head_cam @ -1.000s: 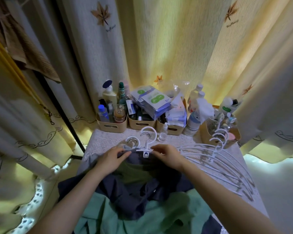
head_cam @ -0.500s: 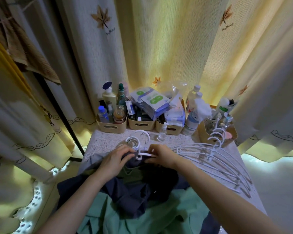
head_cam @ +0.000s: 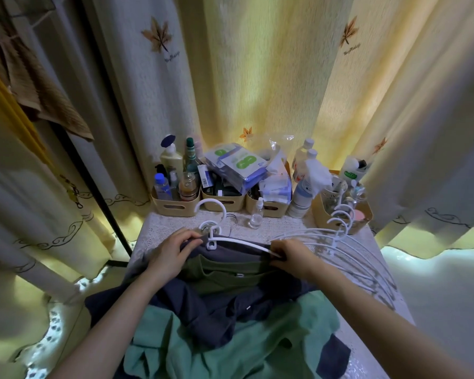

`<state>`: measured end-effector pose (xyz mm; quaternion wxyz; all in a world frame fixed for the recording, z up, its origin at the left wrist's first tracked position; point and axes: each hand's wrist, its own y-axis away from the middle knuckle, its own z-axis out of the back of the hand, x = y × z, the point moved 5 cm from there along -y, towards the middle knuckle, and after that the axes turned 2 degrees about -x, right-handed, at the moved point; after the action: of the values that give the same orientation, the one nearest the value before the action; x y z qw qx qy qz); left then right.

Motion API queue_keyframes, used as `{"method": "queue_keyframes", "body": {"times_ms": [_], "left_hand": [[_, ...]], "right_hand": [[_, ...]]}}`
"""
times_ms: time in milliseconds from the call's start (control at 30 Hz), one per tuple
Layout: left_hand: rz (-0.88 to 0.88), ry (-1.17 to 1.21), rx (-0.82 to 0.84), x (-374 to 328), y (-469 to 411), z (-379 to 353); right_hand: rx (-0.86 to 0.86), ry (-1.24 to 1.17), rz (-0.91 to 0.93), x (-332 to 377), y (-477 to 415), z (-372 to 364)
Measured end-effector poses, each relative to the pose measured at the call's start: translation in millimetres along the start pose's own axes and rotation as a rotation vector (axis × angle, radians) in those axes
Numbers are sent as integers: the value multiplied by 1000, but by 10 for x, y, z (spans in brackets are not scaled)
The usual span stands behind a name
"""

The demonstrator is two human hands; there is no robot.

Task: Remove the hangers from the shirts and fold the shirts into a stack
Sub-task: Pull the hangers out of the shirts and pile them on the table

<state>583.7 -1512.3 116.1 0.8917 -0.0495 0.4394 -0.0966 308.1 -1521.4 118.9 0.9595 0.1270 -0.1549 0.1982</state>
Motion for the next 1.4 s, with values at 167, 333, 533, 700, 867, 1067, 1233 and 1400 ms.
{"method": "queue_keyframes", "body": {"times_ms": [167, 333, 533, 700, 867, 1067, 1233, 1400], "left_hand": [[-24, -12, -1, -83, 31, -45], [-15, -35, -1, -103, 59, -86], [20, -23, -41, -127, 98, 56], [-15, -32, -57, -214, 146, 46], [64, 2, -83, -82, 120, 151], [73, -6, -35, -193, 69, -31], [46, -15, -40, -220, 110, -40], [53, -98, -124, -259, 80, -9]], "right_hand": [[-6, 91, -131, -80, 43, -46], [14, 172, -139, -38, 92, -79], [-138, 167, -96, -30, 212, 35], [-77, 144, -193, -163, 263, 6], [-132, -68, -244, -354, 460, 2], [-254, -503, -548, -378, 312, -9], [-75, -559, -634, -373, 306, -201], [-73, -702, -557, -328, 345, -189]]}}
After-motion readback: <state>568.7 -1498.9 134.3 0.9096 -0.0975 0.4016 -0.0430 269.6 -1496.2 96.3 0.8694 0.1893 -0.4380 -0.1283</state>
